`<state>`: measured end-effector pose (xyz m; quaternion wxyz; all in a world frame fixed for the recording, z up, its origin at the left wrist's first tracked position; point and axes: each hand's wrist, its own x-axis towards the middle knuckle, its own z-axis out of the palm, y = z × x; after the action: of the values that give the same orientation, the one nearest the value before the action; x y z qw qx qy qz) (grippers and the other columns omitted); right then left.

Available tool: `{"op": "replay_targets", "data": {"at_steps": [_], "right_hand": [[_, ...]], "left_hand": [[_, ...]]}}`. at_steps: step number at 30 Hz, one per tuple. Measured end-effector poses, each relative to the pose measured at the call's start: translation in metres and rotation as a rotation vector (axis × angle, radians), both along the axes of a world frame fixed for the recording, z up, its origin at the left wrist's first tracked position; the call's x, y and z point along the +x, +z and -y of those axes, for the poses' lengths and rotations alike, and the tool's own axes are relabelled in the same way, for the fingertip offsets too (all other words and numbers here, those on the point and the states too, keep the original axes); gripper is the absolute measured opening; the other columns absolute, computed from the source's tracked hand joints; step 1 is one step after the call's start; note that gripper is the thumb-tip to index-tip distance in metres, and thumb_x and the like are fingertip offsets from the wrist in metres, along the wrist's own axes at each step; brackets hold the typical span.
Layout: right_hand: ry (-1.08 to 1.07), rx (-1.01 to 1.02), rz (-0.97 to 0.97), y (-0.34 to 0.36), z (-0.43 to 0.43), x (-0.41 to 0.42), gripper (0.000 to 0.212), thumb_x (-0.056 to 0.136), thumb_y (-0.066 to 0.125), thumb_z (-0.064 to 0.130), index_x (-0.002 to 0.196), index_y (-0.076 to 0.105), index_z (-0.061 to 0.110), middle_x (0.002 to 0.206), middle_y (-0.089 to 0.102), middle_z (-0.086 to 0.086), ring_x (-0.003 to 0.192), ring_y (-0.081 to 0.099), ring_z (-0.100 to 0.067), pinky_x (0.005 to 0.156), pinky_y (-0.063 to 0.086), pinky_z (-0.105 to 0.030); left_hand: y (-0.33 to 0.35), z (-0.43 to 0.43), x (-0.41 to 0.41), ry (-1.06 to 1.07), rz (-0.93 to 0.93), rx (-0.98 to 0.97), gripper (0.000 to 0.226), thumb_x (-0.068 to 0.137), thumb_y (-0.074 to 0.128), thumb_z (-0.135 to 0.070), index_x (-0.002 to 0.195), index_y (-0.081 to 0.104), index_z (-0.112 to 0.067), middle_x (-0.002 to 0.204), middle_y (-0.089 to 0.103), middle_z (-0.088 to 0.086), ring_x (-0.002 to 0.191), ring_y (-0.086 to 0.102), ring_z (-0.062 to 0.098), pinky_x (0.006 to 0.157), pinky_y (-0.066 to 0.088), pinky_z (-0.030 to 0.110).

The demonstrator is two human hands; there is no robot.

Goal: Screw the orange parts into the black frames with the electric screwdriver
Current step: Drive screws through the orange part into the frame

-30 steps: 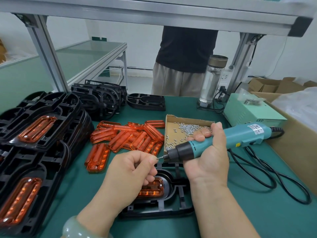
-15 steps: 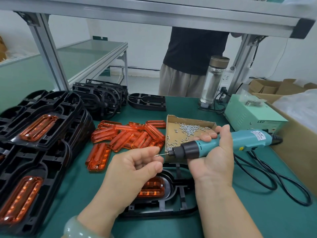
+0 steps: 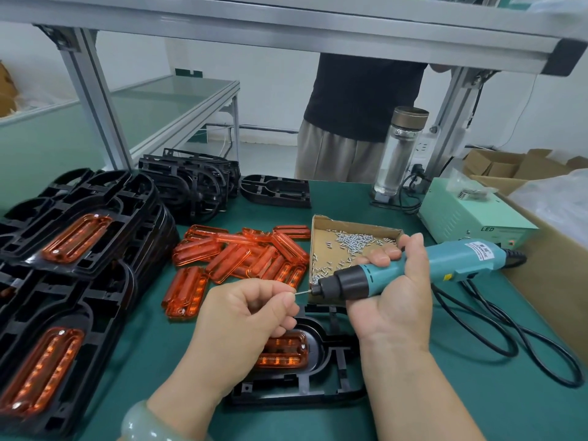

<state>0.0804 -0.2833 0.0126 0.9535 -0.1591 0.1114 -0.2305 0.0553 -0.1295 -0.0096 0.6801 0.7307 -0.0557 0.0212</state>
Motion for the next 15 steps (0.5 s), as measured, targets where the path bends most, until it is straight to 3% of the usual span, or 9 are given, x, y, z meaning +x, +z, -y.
{"op": "replay_targets", "data": {"at_steps": [15], "right_hand": [[0.033, 0.017, 0.002, -0.0014, 0.0005, 0.0005, 0.022, 0.093, 0.061, 0.028, 0.074, 0.051, 0.021, 0.060, 0.047, 0.011, 0.045, 0.045, -0.004, 0.049, 0.044, -0.016]], "left_hand": [[0.0014, -0.0003, -0.0012, 0.015, 0.090, 0.075, 0.018, 0.080, 0.069, -0.005, 0.078, 0.073, -0.022, 0.070, 0.073, -0.002, 0.061, 0.069, 0.011, 0.053, 0.051, 0.013]]}}
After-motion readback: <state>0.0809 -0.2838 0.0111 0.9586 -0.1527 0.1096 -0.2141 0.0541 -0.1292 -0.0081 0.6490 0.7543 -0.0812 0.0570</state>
